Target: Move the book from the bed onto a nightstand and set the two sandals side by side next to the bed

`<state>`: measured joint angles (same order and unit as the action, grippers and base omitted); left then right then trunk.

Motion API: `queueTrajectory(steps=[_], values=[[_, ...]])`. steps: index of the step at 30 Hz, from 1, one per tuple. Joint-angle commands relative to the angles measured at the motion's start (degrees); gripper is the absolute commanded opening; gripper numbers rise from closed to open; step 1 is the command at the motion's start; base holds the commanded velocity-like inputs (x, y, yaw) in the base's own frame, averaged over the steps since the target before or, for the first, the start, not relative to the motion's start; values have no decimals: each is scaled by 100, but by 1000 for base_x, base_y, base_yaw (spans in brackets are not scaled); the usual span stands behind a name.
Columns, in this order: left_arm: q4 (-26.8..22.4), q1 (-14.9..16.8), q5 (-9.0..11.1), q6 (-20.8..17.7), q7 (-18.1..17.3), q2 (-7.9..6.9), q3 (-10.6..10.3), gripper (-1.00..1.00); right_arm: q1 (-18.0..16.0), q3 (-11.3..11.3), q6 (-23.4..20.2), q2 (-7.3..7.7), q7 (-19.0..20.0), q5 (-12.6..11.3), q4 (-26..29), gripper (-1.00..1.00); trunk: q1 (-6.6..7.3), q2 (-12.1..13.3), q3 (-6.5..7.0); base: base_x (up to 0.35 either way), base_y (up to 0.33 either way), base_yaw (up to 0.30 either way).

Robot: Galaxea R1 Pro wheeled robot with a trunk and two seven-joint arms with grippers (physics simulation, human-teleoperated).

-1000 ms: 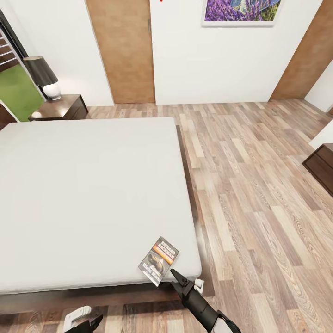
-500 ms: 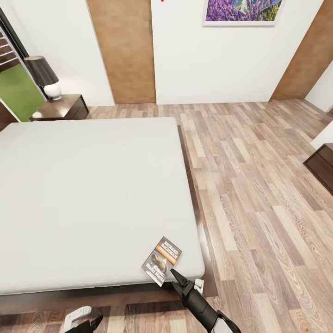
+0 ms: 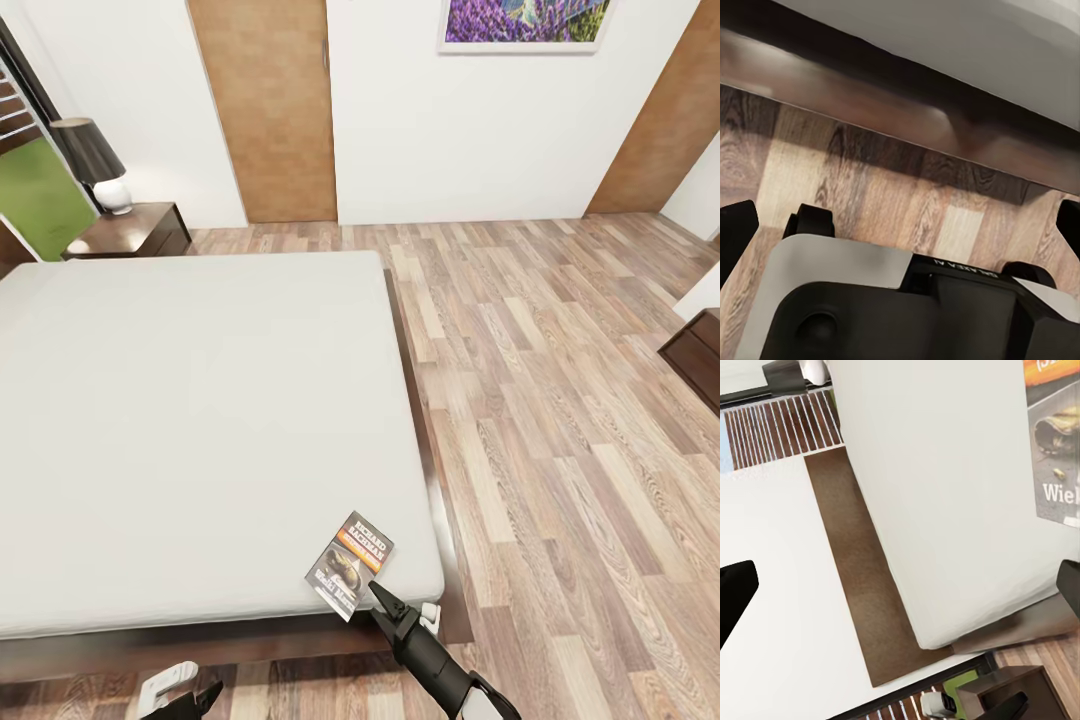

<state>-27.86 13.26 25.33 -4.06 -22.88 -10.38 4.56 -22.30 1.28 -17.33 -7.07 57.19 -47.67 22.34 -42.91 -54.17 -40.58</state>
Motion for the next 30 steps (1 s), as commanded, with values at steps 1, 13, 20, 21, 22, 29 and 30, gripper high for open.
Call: queueTrajectory(steps=[1, 13, 20, 21, 22, 29, 30], values=[[0, 1, 51, -43, -33, 1, 18, 100, -2, 13, -60, -3, 12, -31, -1, 100, -23, -45, -22, 0, 0, 0], [0, 1, 51, -43, -33, 1, 18, 100, -2, 13, -60, 3, 12, -31, -1, 100, -286, -526, -238, 0, 0, 0], [0, 1, 51, -43, -33, 1, 18, 100, -2, 13, -60, 0, 12, -31, -1, 100, -440, -807, -363, 0, 0, 0], [0, 1, 51, -43, -33, 1, 18, 100, -2, 13, -60, -1, 12, -31, -1, 100, -462, -847, -381, 0, 0, 0], [0, 1, 51, -43, -33, 1, 18, 100, -2, 13, -60, 1, 12, -31, -1, 100, -484, -887, -399, 0, 0, 0], [0, 1, 51, -43, -33, 1, 18, 100, -2, 13, -60, -1, 12, -31, -1, 100, -638, -1168, -525, 0, 0, 0], [0, 1, 51, -43, -33, 1, 18, 100, -2, 13, -60, -3, 12, -31, -1, 100, -660, -1208, -543, 0, 0, 0]])
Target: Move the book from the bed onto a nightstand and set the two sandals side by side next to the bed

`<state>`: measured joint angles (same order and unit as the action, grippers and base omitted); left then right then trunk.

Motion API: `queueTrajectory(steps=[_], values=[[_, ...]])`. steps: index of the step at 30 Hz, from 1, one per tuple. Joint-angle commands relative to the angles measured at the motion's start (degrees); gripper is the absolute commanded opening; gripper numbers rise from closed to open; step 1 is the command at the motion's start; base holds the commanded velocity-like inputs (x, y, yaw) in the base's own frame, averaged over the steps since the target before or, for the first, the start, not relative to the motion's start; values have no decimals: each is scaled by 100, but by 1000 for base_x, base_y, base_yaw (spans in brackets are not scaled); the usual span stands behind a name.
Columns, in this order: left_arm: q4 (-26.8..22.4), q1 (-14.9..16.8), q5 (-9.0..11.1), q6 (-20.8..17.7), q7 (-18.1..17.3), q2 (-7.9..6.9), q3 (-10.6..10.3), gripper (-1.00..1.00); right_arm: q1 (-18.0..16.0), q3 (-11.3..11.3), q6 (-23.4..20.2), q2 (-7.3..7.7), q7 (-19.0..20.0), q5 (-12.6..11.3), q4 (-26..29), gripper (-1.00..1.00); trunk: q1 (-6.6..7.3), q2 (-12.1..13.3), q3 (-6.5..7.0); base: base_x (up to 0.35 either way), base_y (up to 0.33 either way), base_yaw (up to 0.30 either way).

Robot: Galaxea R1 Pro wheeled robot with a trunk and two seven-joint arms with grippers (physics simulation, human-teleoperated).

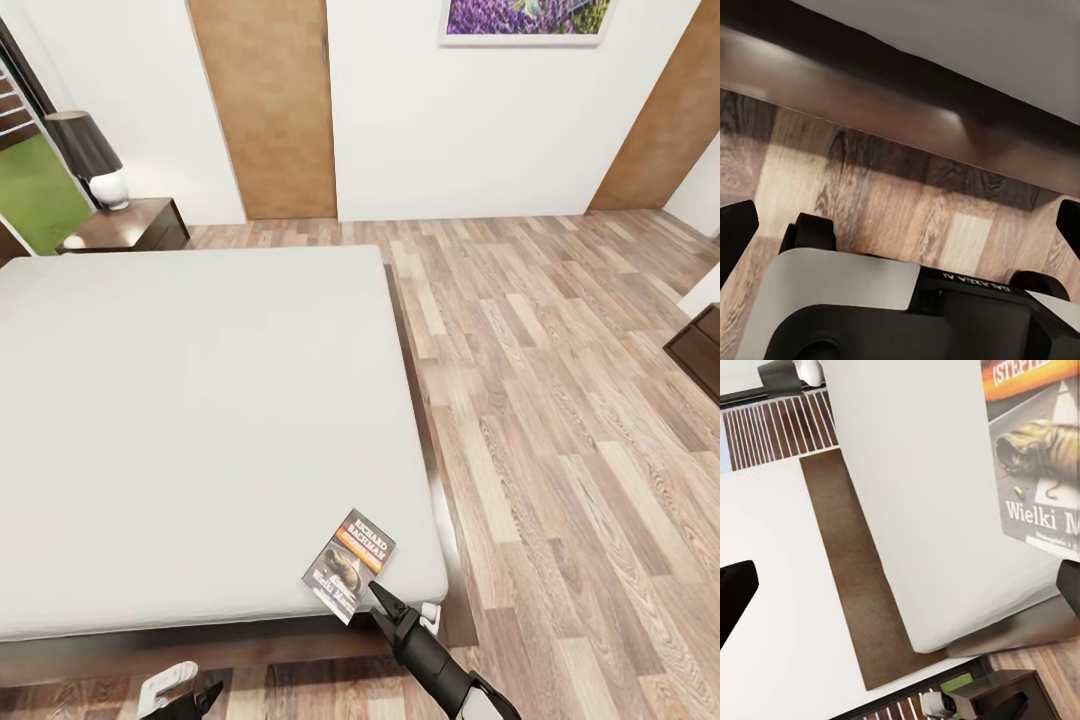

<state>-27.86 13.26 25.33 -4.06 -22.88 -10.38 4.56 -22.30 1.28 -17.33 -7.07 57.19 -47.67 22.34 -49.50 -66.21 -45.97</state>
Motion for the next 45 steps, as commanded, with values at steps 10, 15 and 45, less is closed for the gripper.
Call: queueTrajectory(steps=[10, 15, 45], values=[[0, 2, 51, -43, -33, 1, 18, 100, -2, 13, -60, -2, 11, -32, -1, 100, -220, -405, -184, 0, 0, 0], [0, 2, 51, -43, -33, 1, 18, 100, -2, 13, -60, -3, 11, -32, -1, 100, -330, -605, -273, 0, 0, 0], [0, 2, 51, -61, -33, -2, 20, 100, -2, 13, -51, 0, 11, -31, -1, 100, -747, -1367, -614, -24, 11, 0]])
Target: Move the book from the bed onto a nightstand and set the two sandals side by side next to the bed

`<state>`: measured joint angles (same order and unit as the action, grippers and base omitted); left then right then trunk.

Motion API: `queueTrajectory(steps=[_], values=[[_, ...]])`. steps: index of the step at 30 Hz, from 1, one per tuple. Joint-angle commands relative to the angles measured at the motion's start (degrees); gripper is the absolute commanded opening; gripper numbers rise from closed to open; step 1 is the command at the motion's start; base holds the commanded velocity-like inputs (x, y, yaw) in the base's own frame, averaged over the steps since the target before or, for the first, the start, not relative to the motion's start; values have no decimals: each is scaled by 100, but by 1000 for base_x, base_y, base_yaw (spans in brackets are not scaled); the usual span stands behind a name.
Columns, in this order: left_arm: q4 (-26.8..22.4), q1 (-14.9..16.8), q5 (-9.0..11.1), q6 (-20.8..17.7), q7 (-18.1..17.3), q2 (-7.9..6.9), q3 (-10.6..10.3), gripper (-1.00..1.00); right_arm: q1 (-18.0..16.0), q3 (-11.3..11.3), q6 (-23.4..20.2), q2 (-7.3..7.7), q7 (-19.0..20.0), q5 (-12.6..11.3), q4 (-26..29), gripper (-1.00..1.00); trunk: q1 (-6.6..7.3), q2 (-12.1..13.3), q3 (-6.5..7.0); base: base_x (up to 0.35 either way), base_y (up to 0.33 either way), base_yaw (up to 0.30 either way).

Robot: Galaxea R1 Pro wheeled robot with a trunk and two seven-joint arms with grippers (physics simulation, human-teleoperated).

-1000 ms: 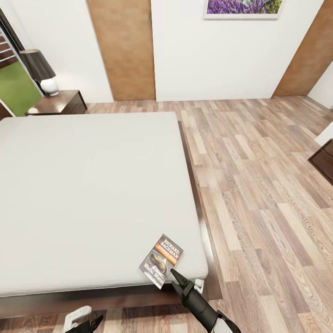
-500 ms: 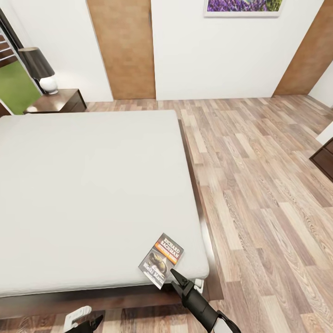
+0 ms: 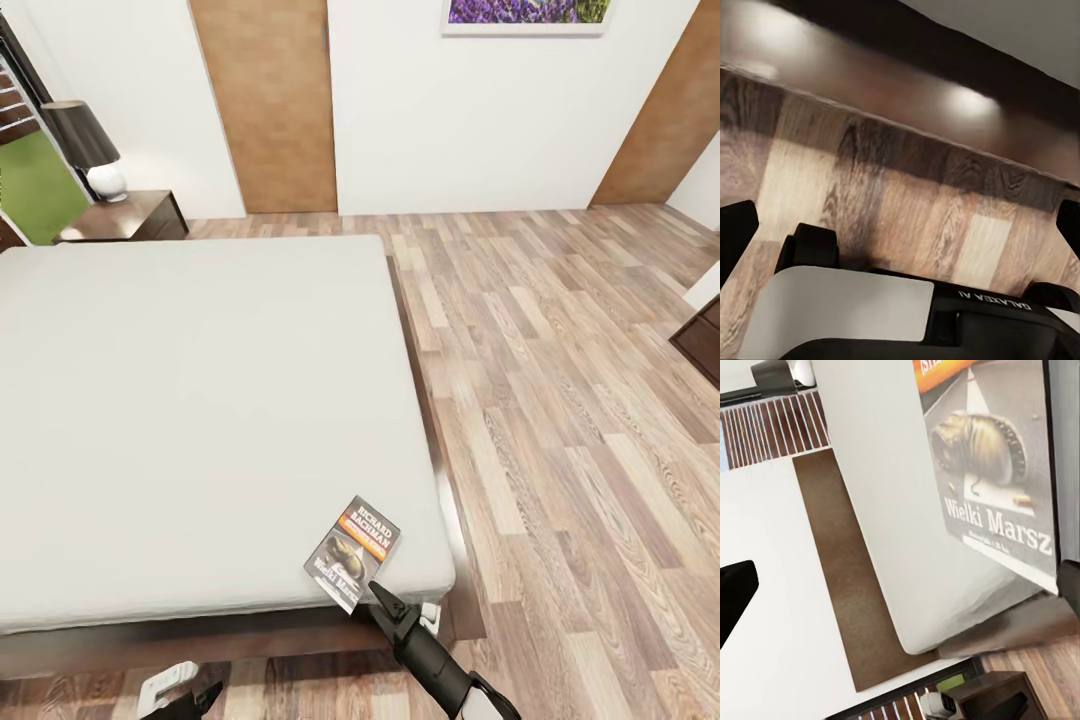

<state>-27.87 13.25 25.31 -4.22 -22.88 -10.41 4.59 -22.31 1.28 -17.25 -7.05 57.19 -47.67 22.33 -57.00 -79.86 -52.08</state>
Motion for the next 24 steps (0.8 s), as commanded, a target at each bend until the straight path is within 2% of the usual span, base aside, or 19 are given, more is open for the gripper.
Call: queueTrajectory(steps=[1, 16, 24], values=[[1, 2, 53, -46, -32, 1, 17, 100, -2, 13, -59, -1, 11, -32, -1, 100, 3, -2, -3, -203, 97, 0], [1, 2, 53, -43, -32, -5, 25, 100, -2, 13, -59, -1, 11, -32, -1, 100, 3, -2, -3, -27, 13, 0], [1, 2, 53, -43, -32, 0, 21, 100, -2, 13, -59, 1, 11, -32, -1, 100, -173, -323, -147, 0, 0, 0]])
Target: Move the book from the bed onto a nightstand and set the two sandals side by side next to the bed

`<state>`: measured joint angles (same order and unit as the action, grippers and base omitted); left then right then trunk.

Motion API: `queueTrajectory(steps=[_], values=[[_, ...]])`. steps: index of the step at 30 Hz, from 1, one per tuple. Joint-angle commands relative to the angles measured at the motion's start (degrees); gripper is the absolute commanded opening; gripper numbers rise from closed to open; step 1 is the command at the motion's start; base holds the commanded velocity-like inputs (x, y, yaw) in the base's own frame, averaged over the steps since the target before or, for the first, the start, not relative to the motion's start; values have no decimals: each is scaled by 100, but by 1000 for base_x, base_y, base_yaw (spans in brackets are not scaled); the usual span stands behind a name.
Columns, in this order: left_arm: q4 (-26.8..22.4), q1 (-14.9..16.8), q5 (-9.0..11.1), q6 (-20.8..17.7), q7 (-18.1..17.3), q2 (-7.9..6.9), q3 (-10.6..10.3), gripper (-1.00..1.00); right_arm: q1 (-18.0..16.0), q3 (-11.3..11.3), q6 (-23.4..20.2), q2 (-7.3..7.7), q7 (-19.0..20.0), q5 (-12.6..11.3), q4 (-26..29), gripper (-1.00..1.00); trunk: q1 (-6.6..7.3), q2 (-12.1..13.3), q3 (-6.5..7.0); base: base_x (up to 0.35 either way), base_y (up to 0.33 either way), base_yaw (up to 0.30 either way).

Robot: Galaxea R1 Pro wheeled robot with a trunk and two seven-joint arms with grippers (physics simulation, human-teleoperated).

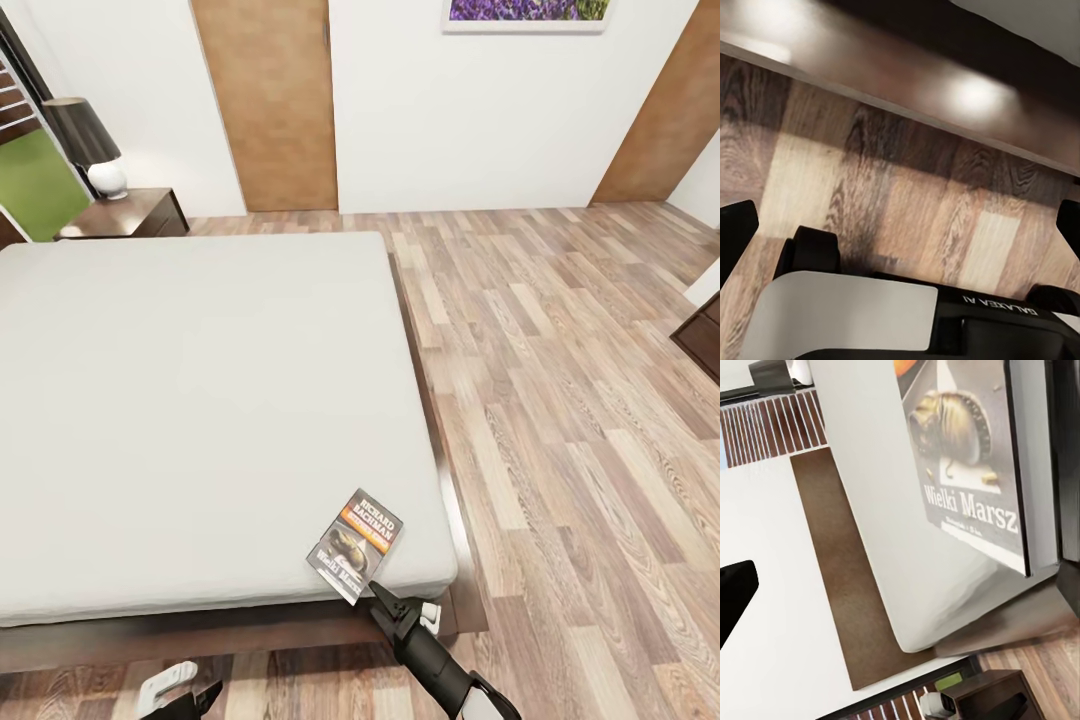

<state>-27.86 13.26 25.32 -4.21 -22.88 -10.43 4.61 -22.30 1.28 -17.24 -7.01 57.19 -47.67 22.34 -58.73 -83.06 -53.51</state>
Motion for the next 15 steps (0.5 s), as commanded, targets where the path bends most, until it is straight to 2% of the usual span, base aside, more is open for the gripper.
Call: queueTrajectory(steps=[1, 15], values=[[0, 2, 52, -44, -32, 3, 17, 100, -2, 13, -60, -2, 11, -32, -1, 100, -22, -43, -22, 0, 0, 0], [0, 2, 52, -44, -32, 4, 16, 100, -2, 13, -60, -4, 11, -32, -1, 100, -330, -605, -273, 0, 0, 0]])
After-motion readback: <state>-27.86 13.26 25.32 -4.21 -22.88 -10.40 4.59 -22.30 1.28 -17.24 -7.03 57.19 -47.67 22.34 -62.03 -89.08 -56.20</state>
